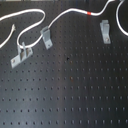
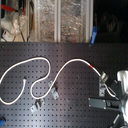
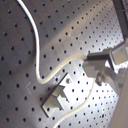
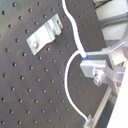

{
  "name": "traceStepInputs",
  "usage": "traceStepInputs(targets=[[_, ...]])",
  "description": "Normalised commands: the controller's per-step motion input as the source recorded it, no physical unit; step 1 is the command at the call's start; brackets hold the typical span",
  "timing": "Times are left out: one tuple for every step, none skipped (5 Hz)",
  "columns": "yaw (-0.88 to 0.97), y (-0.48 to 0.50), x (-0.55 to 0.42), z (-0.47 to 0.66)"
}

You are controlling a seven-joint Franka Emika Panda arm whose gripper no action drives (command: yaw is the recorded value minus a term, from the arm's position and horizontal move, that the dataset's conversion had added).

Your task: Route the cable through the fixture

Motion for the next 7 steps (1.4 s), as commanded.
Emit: traceStepInputs(targets=[[0.0,-0.027,-0.02,0.0],[0.29,0.21,0.168,0.15],[0.82,0.099,0.045,0.29],[0.91,0.004,0.006,0.3],[0.84,0.017,0.004,0.32],[0.39,-0.048,-0.009,0.38],[-0.56,-0.191,-0.119,0.32]])
